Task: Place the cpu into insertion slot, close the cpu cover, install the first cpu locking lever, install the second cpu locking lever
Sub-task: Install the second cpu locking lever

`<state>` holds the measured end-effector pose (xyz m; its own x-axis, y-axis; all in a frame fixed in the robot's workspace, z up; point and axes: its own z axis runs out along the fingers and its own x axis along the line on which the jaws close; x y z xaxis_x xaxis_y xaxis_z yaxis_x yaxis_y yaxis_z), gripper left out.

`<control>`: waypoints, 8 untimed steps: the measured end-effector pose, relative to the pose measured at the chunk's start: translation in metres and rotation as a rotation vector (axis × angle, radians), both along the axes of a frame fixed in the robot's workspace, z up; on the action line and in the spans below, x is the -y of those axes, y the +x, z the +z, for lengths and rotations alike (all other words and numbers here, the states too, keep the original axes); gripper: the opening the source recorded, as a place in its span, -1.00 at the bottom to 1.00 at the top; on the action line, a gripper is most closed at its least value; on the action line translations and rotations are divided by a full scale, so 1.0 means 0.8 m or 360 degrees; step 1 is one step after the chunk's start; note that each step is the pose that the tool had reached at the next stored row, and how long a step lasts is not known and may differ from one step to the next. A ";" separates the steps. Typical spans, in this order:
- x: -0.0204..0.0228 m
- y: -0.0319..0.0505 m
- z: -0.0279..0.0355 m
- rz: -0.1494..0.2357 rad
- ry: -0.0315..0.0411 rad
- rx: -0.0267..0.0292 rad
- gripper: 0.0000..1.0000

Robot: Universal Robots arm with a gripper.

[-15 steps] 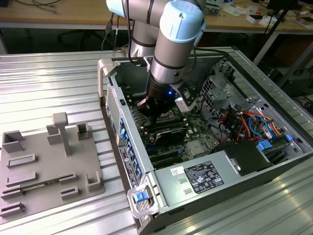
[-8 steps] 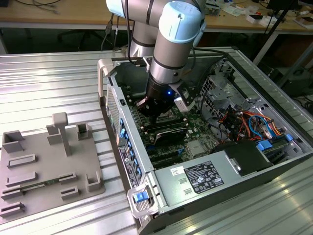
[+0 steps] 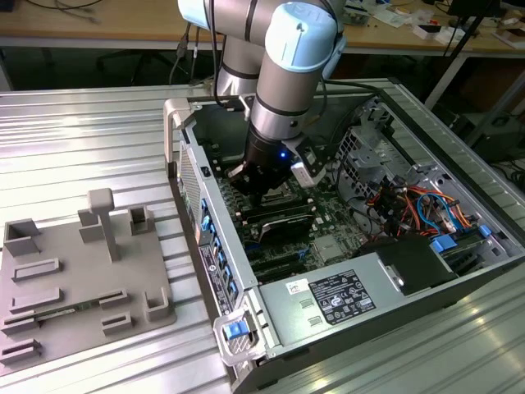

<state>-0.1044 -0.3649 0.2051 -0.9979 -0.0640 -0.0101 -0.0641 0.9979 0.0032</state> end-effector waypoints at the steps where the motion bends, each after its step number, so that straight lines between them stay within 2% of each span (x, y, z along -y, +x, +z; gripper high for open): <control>1: 0.0002 0.000 0.0003 0.0001 0.0000 -0.00010 -0.79; 6: 0.0003 0.000 0.0015 0.0001 0.0000 -0.00011 -0.79; 8: 0.0002 0.000 0.0072 0.0001 0.0000 -0.00008 -0.79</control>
<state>-0.1044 -0.3651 0.2109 -0.9979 -0.0646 -0.0097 -0.0646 0.9979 0.0033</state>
